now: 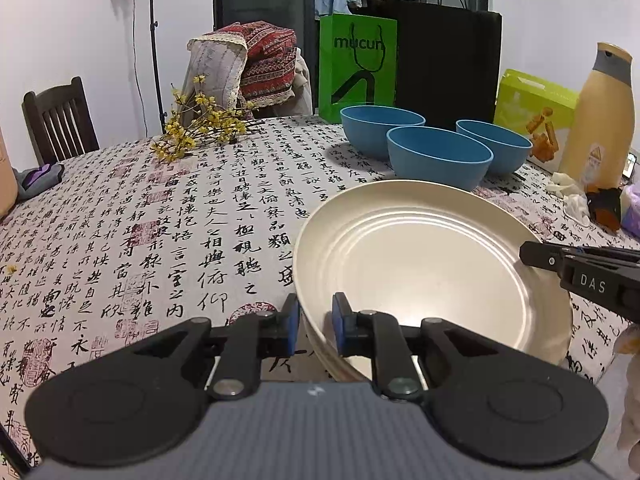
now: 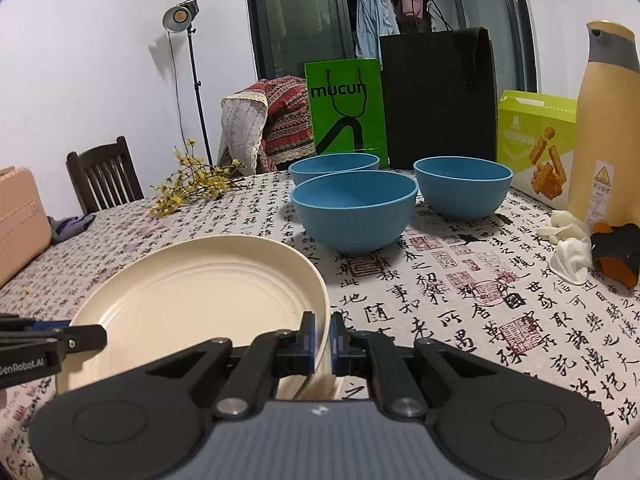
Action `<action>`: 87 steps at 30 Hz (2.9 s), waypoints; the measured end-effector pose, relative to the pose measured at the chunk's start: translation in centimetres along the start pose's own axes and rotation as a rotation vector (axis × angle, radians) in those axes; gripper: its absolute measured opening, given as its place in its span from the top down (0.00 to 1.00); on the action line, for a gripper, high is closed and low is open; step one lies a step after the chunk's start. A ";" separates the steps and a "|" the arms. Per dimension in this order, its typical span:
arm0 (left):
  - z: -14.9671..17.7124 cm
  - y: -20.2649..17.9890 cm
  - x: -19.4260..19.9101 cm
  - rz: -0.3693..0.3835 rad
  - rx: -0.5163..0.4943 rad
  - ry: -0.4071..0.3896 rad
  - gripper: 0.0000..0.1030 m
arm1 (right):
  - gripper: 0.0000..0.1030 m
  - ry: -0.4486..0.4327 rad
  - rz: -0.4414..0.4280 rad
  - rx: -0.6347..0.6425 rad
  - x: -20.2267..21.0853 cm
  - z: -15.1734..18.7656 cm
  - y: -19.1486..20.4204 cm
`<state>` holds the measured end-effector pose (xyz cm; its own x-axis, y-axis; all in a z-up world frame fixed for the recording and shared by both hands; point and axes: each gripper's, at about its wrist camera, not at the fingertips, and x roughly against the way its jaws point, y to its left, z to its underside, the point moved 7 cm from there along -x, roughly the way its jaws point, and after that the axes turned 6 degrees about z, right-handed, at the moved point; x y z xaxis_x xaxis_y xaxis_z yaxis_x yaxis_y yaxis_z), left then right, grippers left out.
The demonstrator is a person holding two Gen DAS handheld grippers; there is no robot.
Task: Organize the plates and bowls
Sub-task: 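Lower the cream plate with both grippers onto the stacked cream plates, then open both grippers to release the cream plate onto the stack, then move both open grippers toward the nearest blue bowl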
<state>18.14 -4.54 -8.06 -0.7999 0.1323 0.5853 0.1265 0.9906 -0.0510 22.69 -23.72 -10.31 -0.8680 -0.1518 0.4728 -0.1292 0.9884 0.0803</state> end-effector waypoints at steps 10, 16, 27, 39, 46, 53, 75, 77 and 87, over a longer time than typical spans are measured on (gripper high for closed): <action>0.6 -0.7 -0.5 -0.024 -0.039 0.010 0.82 | 0.91 -0.036 0.067 0.096 0.0 0.7 0.8; 0.6 -0.9 -0.8 -0.038 -0.061 0.013 0.81 | 0.90 -0.049 0.087 0.135 -0.1 1.0 1.1; 0.8 -0.9 -1.3 -0.054 -0.086 0.011 0.80 | 0.90 -0.056 0.099 0.161 -0.4 1.4 1.3; -0.4 0.1 0.0 -0.021 -0.054 -0.101 0.31 | 0.67 -0.132 0.028 0.110 0.5 0.1 0.6; -2.0 3.0 1.6 -0.020 0.031 -0.234 0.00 | 0.00 -0.174 -0.084 0.006 -0.2 -1.4 -0.8; -2.2 6.7 0.7 -0.059 0.095 -0.264 0.00 | 0.00 -0.202 -0.069 -0.027 -3.0 -2.2 -2.0; -1.0 10.8 -0.6 -0.043 0.195 -0.354 0.00 | 0.00 -0.266 -0.068 -0.091 -3.6 -1.8 -2.8; -0.9 11.0 -0.7 -0.050 0.208 -0.350 0.00 | 0.00 -0.272 -0.072 -0.092 -3.5 -1.8 -2.7; -0.8 11.3 -0.2 -0.067 0.225 -0.370 0.00 | 0.00 -0.260 -0.055 -0.088 -3.7 -1.7 -2.7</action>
<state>20.15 6.64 -8.13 -0.9635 0.0296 0.2662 -0.0312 0.9747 -0.2214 27.07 -25.80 -10.77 -0.9562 -0.1869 0.2253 -0.1473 0.9723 0.1812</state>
